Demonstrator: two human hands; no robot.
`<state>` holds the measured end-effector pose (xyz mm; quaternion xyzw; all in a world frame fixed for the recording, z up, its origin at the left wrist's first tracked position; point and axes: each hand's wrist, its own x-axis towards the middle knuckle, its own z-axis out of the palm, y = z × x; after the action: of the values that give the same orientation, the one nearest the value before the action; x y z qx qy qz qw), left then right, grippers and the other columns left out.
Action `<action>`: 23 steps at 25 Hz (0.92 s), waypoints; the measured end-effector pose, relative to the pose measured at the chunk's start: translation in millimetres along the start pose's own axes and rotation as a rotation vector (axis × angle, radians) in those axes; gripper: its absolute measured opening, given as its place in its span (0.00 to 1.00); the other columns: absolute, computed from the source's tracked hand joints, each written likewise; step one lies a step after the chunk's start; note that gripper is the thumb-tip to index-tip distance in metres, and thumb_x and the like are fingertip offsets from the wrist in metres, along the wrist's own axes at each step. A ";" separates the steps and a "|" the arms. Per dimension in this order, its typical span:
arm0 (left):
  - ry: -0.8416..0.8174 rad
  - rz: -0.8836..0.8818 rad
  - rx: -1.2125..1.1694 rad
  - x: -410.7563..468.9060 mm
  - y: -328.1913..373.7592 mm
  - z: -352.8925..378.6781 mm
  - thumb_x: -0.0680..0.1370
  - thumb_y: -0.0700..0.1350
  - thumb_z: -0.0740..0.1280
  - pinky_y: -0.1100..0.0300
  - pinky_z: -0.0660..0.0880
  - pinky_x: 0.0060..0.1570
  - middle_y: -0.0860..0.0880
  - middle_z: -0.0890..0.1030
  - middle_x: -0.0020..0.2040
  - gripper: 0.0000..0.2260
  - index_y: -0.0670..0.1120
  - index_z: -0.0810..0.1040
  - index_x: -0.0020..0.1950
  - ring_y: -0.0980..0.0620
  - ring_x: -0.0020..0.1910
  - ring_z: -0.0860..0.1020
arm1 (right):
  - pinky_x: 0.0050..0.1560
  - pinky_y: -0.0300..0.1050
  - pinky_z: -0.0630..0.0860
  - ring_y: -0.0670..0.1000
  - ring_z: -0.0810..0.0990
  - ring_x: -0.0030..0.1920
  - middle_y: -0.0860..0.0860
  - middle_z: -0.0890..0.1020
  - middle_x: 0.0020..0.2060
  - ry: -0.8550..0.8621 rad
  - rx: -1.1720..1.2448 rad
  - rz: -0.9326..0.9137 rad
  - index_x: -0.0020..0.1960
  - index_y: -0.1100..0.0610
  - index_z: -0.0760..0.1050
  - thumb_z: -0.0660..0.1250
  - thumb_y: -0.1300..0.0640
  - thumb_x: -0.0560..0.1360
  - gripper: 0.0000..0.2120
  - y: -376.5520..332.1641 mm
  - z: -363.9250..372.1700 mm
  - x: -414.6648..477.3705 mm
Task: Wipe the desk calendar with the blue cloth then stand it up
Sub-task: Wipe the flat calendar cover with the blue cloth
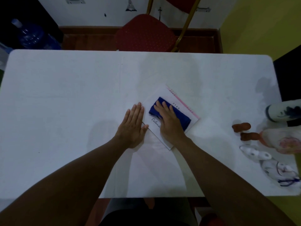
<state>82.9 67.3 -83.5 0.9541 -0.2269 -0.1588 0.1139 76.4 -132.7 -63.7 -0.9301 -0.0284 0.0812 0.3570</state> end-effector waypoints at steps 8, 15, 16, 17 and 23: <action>0.030 0.012 -0.016 -0.1 0.2 -2.2 0.84 0.57 0.45 0.46 0.45 0.80 0.42 0.41 0.82 0.32 0.40 0.42 0.81 0.45 0.81 0.40 | 0.81 0.52 0.55 0.51 0.63 0.79 0.50 0.70 0.76 -0.096 -0.059 -0.184 0.75 0.58 0.70 0.64 0.72 0.78 0.26 45.4 -39.9 -36.9; -0.014 -0.004 0.001 1.5 1.5 -2.4 0.84 0.59 0.43 0.44 0.47 0.79 0.42 0.40 0.82 0.32 0.42 0.41 0.81 0.45 0.81 0.39 | 0.81 0.50 0.50 0.53 0.58 0.80 0.49 0.66 0.79 0.015 -0.074 -0.037 0.78 0.55 0.67 0.60 0.69 0.81 0.26 6.8 -8.9 46.4; -0.018 -0.004 0.003 1.5 1.4 -2.8 0.84 0.59 0.42 0.44 0.47 0.79 0.42 0.40 0.82 0.32 0.42 0.40 0.81 0.45 0.81 0.39 | 0.81 0.49 0.50 0.54 0.58 0.80 0.49 0.66 0.79 0.014 -0.068 -0.038 0.78 0.55 0.67 0.61 0.68 0.82 0.26 5.4 -6.8 46.7; -0.026 -0.003 0.000 1.6 1.6 -3.3 0.83 0.59 0.41 0.44 0.46 0.79 0.42 0.39 0.82 0.32 0.42 0.40 0.81 0.45 0.81 0.38 | 0.81 0.49 0.50 0.53 0.59 0.80 0.49 0.66 0.79 0.006 -0.062 -0.044 0.78 0.55 0.67 0.61 0.68 0.82 0.25 5.2 -6.1 41.1; -0.024 0.002 -0.013 1.9 1.9 -6.7 0.83 0.59 0.41 0.46 0.43 0.79 0.42 0.38 0.82 0.33 0.41 0.39 0.81 0.45 0.80 0.36 | 0.81 0.51 0.52 0.48 0.59 0.80 0.47 0.68 0.77 -0.026 -0.016 -0.075 0.77 0.54 0.69 0.59 0.66 0.83 0.23 30.6 -18.8 -38.0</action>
<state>86.1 65.8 -77.3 0.9512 -0.2284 -0.1713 0.1175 42.0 -172.1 -65.3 -0.9301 -0.0686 0.0795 0.3519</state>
